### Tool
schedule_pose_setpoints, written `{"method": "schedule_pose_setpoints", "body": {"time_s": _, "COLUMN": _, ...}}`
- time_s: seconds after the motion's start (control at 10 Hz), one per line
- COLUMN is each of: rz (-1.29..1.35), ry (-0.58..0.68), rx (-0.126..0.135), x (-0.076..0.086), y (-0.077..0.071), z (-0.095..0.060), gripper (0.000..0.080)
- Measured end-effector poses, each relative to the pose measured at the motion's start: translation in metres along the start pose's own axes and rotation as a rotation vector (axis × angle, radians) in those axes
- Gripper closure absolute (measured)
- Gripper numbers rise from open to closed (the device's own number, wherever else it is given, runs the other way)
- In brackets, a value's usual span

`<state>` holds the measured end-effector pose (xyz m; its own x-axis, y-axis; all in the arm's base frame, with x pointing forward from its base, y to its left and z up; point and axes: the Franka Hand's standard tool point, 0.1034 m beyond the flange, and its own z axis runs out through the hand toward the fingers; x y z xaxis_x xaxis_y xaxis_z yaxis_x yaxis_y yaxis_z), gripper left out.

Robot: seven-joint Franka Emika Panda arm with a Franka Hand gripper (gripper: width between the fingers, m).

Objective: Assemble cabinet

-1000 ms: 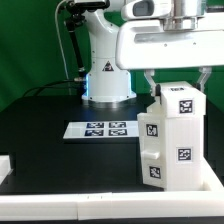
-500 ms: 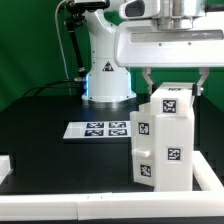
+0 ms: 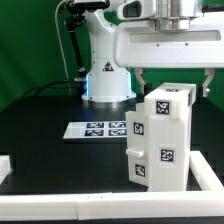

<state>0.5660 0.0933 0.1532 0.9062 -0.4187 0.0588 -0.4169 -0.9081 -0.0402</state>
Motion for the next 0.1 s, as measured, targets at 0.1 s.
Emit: {"method": "schedule_pose_setpoints", "body": {"time_s": 0.1, "rz": -0.002, "ry": -0.001, "rx": 0.001, "x": -0.0003, "y": -0.0003, "z": 0.0001, "gripper": 0.0002}}
